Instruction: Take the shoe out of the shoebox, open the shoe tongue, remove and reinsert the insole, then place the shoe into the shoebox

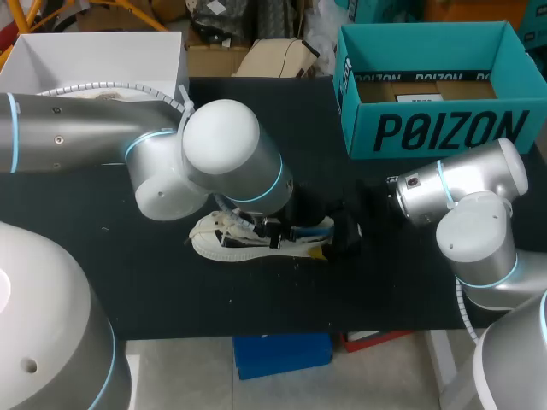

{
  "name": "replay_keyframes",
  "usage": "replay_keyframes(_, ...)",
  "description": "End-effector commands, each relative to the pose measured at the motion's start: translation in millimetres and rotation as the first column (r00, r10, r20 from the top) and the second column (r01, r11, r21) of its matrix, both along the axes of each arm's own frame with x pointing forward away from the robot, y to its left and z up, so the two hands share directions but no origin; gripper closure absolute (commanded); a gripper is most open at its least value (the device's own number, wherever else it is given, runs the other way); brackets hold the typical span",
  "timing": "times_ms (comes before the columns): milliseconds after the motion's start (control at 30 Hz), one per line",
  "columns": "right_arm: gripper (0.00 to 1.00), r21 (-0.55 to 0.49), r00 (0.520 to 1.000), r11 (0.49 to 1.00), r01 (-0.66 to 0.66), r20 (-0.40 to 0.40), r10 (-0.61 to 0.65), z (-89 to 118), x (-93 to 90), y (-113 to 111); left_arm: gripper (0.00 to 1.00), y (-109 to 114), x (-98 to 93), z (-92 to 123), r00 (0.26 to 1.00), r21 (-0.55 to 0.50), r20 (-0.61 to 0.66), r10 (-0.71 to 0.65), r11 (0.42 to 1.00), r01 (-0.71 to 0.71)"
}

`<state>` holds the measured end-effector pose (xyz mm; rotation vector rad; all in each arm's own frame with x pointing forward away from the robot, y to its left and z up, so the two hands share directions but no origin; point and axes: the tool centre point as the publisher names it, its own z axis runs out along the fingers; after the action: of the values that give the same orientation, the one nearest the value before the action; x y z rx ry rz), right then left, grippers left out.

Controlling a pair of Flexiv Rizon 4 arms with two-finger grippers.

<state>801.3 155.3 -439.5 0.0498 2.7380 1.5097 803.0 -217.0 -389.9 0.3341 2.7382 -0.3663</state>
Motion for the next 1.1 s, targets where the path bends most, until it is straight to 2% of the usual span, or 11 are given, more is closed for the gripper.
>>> replay_keyframes(33,1.0,-0.002,1.0,1.0,0.001,-0.001,-0.001,-1.8,1.2,-0.3,0.58,-8.5,4.0,-2.7,1.0,0.0,-0.001,-0.007,1.0,0.007)
replay_keyframes(100,1.0,-0.002,1.0,1.0,0.001,-0.001,-0.001,-1.8,1.2,-0.3,0.63,-10.0,4.4,-2.8,1.0,-0.001,-0.001,-0.009,1.0,0.009)
replay_keyframes(133,1.0,-0.002,1.0,1.0,0.001,-0.001,-0.001,-1.8,1.2,-0.3,0.71,-10.1,4.3,-2.8,1.0,-0.004,0.0,-0.007,1.0,0.007)
replay_keyframes(200,1.0,-0.002,1.0,1.0,0.001,-0.001,-0.001,-1.8,1.2,-0.3,0.99,-9.7,3.6,-2.4,1.0,-0.007,0.0,-0.004,1.0,0.004)
replay_keyframes(433,1.0,-0.002,1.0,1.0,0.001,-0.001,-0.001,-1.8,1.2,-0.3,1.0,-1.2,-10.0,7.2,1.0,-0.019,-0.008,-0.003,1.0,0.003)
replay_keyframes(700,1.0,-0.002,1.0,1.0,0.001,-0.001,-0.001,-1.8,1.2,-0.3,1.0,2.5,-36.8,35.7,0.999,-0.092,-0.012,-0.042,0.995,0.041)
replay_keyframes(833,1.0,-0.002,1.0,1.0,0.001,-0.001,-0.001,-1.8,1.2,-0.3,1.0,-3.1,-46.6,58.9,0.997,-0.156,-0.009,-0.073,0.985,0.071)
replay_keyframes(1100,1.0,-0.002,1.0,1.0,0.001,-0.001,-0.001,-1.8,1.2,-0.3,1.0,-23.4,-68.0,122.6,0.99,-0.378,-0.022,-0.143,0.918,0.124)
